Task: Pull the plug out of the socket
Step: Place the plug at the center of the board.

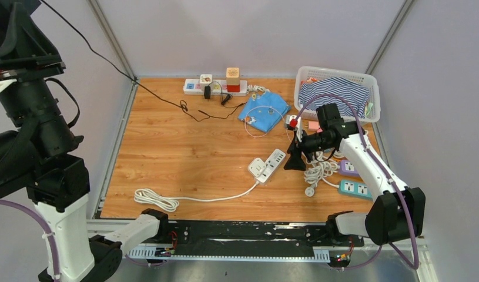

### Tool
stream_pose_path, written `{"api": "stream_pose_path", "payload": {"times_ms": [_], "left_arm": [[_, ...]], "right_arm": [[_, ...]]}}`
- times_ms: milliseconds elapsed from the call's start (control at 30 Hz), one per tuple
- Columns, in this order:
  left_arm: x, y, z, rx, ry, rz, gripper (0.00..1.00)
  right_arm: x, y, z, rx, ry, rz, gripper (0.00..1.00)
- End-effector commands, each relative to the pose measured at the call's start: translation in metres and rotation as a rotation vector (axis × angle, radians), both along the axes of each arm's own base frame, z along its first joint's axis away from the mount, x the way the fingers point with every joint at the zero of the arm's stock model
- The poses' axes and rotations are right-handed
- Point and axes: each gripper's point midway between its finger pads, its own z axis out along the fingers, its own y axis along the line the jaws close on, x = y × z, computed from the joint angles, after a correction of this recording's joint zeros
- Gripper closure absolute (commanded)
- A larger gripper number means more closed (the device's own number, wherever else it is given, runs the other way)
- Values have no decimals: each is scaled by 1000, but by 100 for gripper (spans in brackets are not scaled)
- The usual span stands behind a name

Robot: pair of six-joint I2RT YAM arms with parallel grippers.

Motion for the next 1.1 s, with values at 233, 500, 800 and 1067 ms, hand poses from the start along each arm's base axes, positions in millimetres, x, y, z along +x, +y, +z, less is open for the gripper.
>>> {"api": "stream_pose_path", "payload": {"times_ms": [233,500,800,1067], "left_arm": [[67,9,-56,41,198,213,100],[189,-7,-174,-32,433,60,100],[268,9,-346,-164,757,15,96],[293,24,-455,-320,915,-100,92]], "right_arm": [[-4,0,-8,-23,29,2,24],[-5,0,-8,-22,29,6,25],[-6,0,-9,-26,34,10,25],[-6,-1,-11,-32,40,12,25]]}}
